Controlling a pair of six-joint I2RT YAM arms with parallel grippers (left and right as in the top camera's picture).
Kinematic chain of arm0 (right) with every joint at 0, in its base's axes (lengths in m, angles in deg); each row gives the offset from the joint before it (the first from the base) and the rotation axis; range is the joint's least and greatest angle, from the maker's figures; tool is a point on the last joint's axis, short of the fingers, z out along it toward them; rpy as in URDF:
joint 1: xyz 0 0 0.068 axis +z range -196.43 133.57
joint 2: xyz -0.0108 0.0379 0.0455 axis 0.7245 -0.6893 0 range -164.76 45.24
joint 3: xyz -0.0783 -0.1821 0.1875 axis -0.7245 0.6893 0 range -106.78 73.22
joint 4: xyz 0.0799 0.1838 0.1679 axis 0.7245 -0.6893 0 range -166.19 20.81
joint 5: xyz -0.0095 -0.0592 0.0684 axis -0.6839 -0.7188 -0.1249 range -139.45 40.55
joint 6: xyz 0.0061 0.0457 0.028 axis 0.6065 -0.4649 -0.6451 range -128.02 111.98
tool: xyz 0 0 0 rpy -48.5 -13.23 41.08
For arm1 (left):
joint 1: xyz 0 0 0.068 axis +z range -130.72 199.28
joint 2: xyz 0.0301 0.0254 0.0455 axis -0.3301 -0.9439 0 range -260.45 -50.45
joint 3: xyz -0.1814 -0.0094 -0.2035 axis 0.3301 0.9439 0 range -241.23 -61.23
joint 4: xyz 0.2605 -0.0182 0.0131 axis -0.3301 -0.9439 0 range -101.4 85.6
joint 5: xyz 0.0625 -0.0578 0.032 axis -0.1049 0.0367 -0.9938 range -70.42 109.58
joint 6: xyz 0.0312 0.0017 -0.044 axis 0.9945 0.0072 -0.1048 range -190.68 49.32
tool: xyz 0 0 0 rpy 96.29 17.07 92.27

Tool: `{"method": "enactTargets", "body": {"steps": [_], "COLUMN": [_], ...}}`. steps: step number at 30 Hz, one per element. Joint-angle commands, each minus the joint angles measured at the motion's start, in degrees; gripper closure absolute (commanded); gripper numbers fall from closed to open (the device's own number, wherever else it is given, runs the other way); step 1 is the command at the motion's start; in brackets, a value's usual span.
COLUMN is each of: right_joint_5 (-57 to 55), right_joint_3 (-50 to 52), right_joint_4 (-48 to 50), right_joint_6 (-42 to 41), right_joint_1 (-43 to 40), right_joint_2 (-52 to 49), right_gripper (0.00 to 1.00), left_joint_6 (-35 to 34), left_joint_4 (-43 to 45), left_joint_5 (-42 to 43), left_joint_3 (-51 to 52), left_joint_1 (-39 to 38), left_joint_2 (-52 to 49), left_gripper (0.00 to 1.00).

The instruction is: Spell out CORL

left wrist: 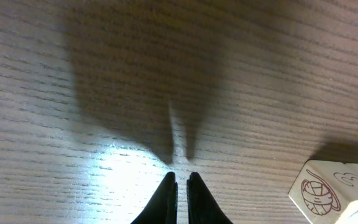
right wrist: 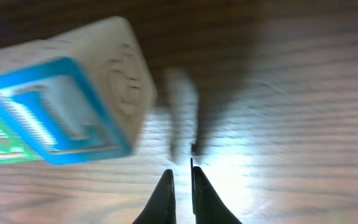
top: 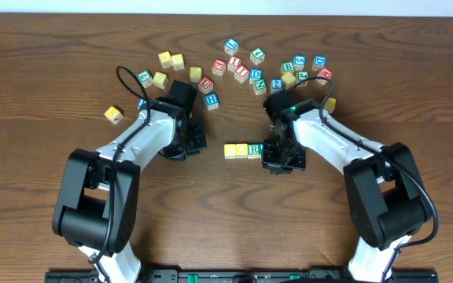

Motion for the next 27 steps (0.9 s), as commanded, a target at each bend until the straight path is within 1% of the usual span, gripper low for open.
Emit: {"method": "enactTargets", "body": {"steps": [1, 7, 12, 15, 25, 27], "right_joint_5": [-6.14, -6.86, -2.27, -2.12, -0.42, -0.39], "right_joint_3": [0.28, 0.28, 0.28, 0.28, 0.28, 0.28], "right_joint_4": [-0.66, 5.97, 9.64, 11.32, 11.89, 11.89], "right_joint_6": [-0.74, -0.70, -0.72, -0.74, -0.76, -0.76], "right_joint_1": [-1.66, -3.61, -3.37, -2.56, -1.79, -1.79], "right_joint_2": [0.42, 0.42, 0.42, 0.42, 0.42, 0.42], "right_gripper": [0.94, 0.93, 0.94, 0.94, 0.95, 0.95], "left_joint_6": [-0.50, -0.46, -0.52, -0.52, -0.57, -0.52], "left_joint_4": [-0.48, -0.13, 0.76, 1.44, 3.02, 3.48], "left_joint_5": [-0.52, -0.17, -0.15, -0.15, -0.09, 1.11], "left_joint_3": [0.22, 0.28, 0.28, 0.28, 0.26, 0.28], "left_joint_1": [-0.02, -1.73, -3.34, -4.20, -6.95, -7.04], "left_joint_2": [0.85, 0.31, -0.39, -0.37, -0.39, -0.37], "left_gripper": [0.92, 0.92, 0.92, 0.92, 0.92, 0.92]}}
